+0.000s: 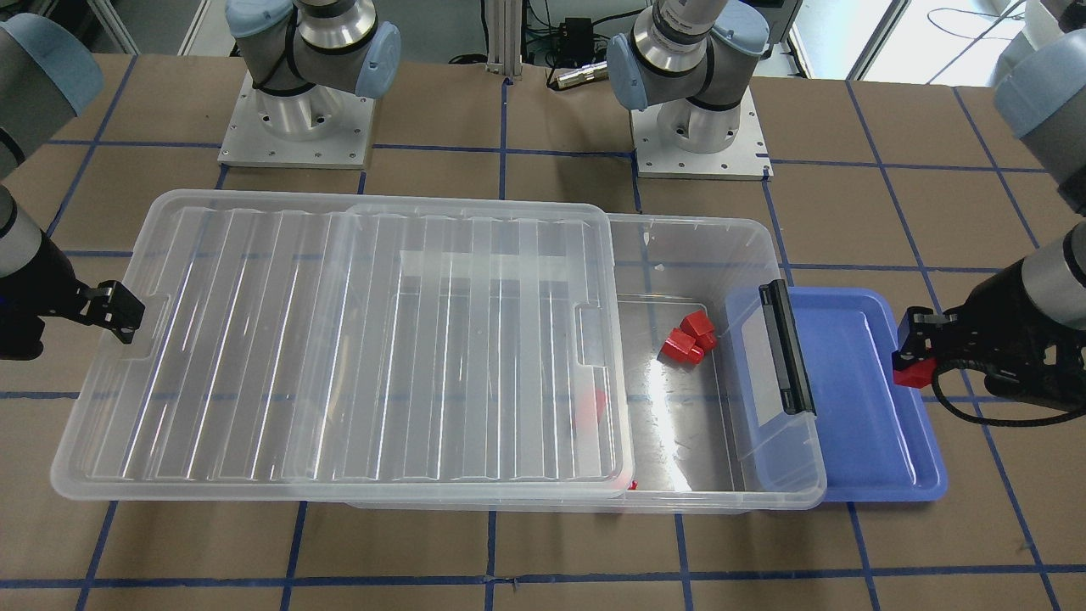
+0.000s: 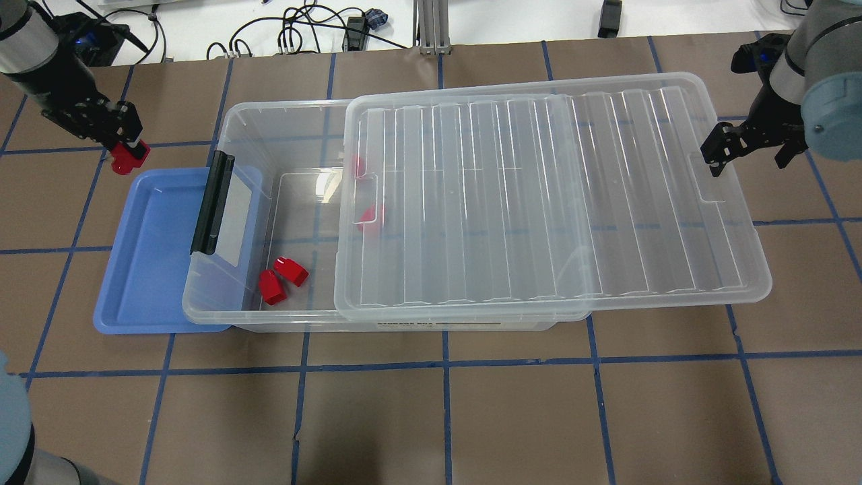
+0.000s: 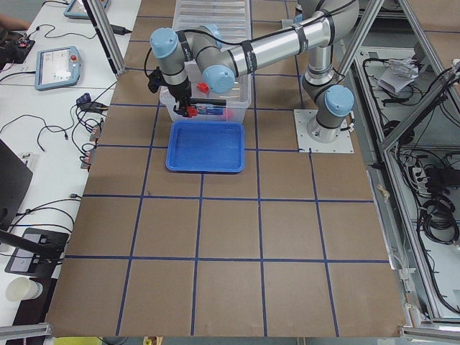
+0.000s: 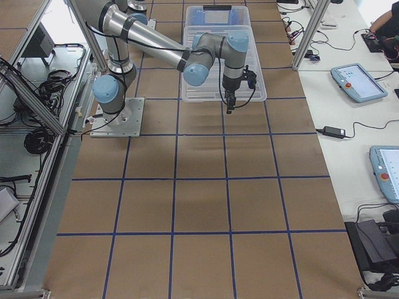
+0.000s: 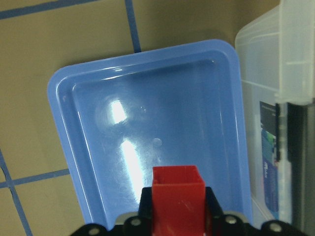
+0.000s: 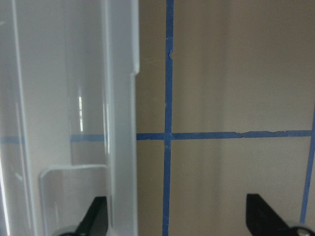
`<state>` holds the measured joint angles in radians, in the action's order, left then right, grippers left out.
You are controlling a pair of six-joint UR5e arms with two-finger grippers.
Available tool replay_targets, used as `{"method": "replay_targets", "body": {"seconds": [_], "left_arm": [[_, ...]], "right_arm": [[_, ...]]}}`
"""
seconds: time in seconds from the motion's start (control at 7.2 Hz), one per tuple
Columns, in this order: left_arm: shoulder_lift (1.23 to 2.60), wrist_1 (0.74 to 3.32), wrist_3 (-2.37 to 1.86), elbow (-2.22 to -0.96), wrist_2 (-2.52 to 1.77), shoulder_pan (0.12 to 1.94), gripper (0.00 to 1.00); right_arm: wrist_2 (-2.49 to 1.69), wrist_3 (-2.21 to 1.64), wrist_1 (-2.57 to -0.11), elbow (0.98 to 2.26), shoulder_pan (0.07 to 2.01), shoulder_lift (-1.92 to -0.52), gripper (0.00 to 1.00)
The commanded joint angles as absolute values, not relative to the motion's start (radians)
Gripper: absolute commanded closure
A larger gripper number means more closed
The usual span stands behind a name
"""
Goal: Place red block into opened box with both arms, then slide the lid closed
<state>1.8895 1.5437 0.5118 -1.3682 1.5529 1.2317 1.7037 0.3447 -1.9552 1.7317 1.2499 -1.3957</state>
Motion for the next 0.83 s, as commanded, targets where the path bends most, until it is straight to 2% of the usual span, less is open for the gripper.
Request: {"method": "replay_targets", "body": {"seconds": [0.0, 0.28, 0.42, 0.69], "left_arm": [[1.873, 1.565, 0.335, -1.347, 1.554, 1.339, 1.0], [1.874, 1.554, 0.101, -1.362, 1.542, 1.496, 1.0], [1.878, 1.557, 0.083, -1.376, 1.555, 1.552, 1.0], [1.873, 1.46, 0.071, -1.471, 1.552, 1.532, 1.0]], "right_arm": [[1.694, 0.336, -1.86, 1.662, 1.265, -1.416, 0.0], [1.686, 0.315, -1.703, 1.547, 1.305, -1.451, 0.0], [1.592, 0.296, -1.672, 1.53, 1.343, -1.501, 0.0], [1.572, 0.098, -1.637, 1.54, 1.472, -1.56, 0.0]]}}
